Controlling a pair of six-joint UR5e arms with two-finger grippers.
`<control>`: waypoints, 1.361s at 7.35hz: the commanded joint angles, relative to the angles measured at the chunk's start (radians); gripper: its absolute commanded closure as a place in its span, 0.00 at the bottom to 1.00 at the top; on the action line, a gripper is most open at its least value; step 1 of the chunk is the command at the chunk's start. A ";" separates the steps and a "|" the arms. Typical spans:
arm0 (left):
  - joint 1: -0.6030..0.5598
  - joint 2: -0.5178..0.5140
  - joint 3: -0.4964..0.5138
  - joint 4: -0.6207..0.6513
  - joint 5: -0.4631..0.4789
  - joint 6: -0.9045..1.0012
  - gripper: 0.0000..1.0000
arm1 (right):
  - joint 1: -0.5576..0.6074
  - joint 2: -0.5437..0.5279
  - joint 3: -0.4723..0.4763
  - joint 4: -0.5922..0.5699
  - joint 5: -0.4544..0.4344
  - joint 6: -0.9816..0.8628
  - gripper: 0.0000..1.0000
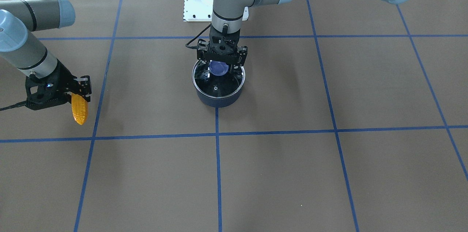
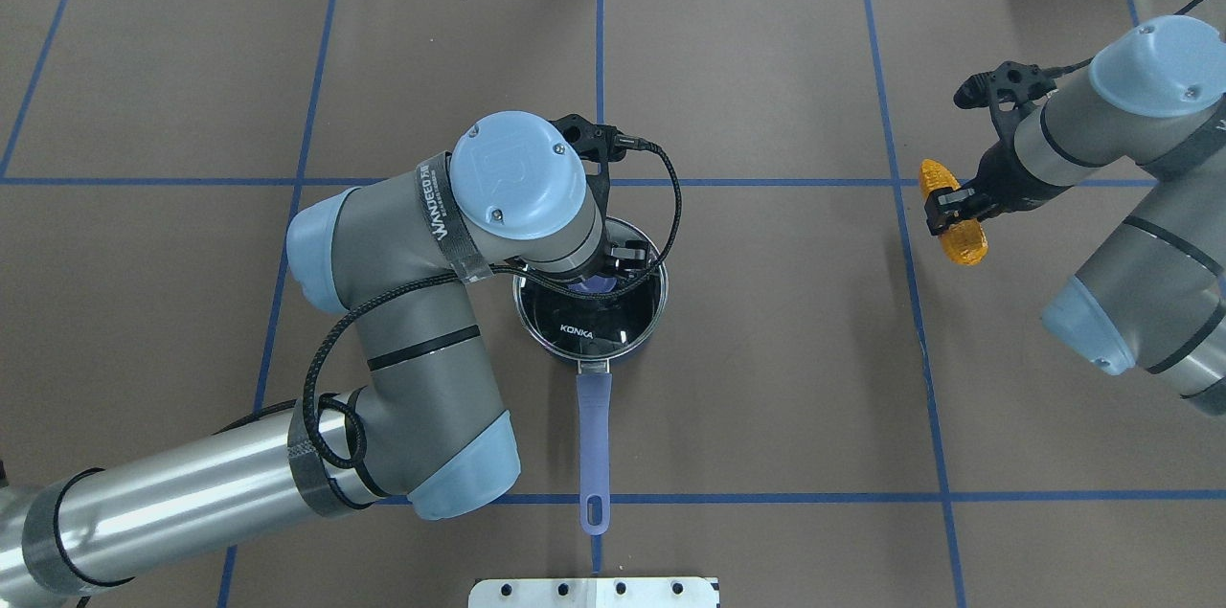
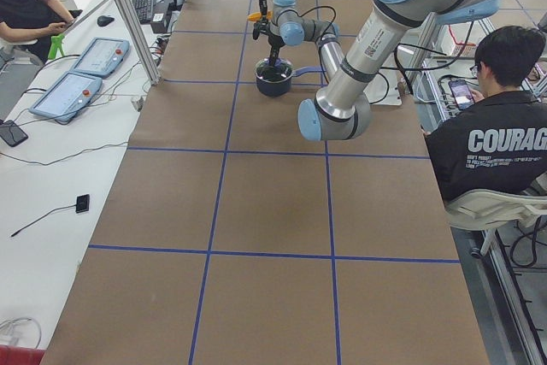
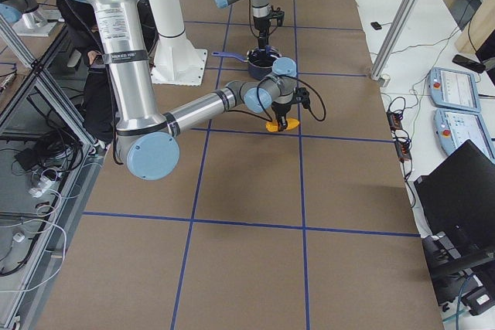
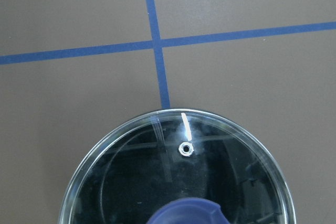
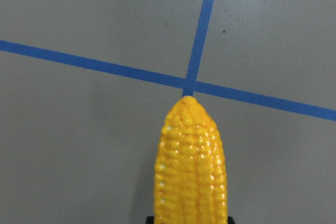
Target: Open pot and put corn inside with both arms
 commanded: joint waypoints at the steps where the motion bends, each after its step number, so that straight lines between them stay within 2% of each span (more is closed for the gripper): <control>1: 0.000 0.001 0.003 -0.001 0.000 0.000 0.19 | 0.000 0.000 0.000 0.001 0.002 -0.002 0.62; 2: 0.000 0.001 0.003 -0.001 0.000 0.000 0.19 | 0.000 0.000 0.000 0.001 0.000 -0.002 0.62; 4: 0.000 -0.001 0.003 -0.001 0.000 0.000 0.30 | 0.000 0.000 0.000 0.001 0.000 -0.002 0.62; 6: -0.001 -0.002 -0.002 0.001 -0.002 0.000 0.36 | 0.000 0.000 0.000 0.001 0.000 -0.002 0.62; 8: -0.002 -0.004 -0.031 0.028 -0.006 0.002 0.37 | 0.000 0.005 0.000 0.001 0.000 -0.002 0.61; 10: -0.009 0.014 -0.224 0.235 -0.011 0.104 0.37 | 0.000 0.031 -0.002 -0.004 -0.003 0.002 0.61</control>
